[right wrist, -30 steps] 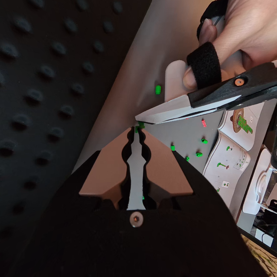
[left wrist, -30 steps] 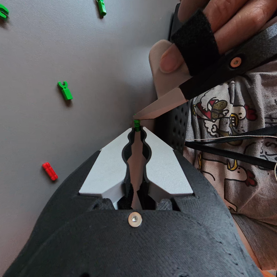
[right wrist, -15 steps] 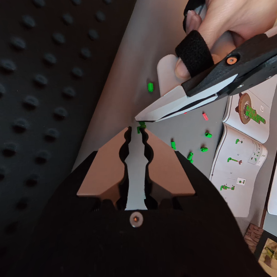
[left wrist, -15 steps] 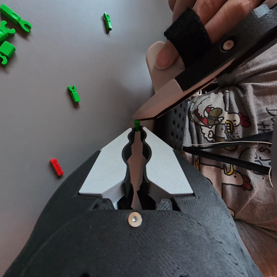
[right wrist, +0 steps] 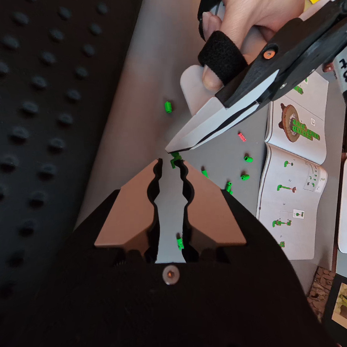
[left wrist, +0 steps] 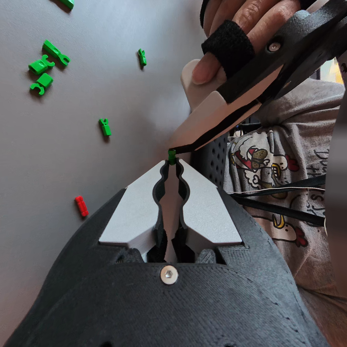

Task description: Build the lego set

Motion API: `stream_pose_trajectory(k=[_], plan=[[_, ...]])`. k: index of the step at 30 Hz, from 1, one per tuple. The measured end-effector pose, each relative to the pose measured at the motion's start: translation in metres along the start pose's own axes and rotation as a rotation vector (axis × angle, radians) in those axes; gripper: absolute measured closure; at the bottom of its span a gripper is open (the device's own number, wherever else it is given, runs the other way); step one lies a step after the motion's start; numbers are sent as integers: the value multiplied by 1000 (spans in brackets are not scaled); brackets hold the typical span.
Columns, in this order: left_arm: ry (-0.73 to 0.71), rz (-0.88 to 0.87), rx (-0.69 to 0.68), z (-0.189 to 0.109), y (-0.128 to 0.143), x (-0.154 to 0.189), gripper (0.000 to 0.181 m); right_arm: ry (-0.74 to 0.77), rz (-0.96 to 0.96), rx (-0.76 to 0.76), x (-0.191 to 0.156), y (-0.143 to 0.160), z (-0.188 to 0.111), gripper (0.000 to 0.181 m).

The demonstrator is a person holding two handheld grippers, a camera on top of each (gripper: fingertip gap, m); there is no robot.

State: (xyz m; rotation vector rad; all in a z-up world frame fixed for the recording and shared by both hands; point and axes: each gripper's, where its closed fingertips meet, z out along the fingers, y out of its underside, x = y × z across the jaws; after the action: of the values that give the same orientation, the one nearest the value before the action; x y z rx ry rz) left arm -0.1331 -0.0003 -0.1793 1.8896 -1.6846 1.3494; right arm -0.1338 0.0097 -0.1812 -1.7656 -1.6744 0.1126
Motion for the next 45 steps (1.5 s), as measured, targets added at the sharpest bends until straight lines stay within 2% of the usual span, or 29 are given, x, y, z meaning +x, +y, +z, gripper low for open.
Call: stream_pose_trajectory(k=[11,15,18,24,26,32,36,45], plan=[[13,4,67,-6,-10,3,176,81,26,33,17,-3,-11,157],[51,5,219,-20,-32,8,176,200,24,97,35,-14,-25,148],[93,10,357,-35,-50,13,176,305,17,107,50,-18,-34,148],[113,58,496,-51,-67,20,176,458,40,94,72,-16,-44,149],[121,73,526,-53,-71,23,176,488,36,77,75,-14,-45,155],[116,99,538,-52,-73,26,176,517,40,111,79,-17,-52,166],[113,102,525,-51,-72,26,176,512,24,114,78,-17,-51,167],[218,120,532,-54,-72,42,173,526,-42,182,76,-26,-61,167]])
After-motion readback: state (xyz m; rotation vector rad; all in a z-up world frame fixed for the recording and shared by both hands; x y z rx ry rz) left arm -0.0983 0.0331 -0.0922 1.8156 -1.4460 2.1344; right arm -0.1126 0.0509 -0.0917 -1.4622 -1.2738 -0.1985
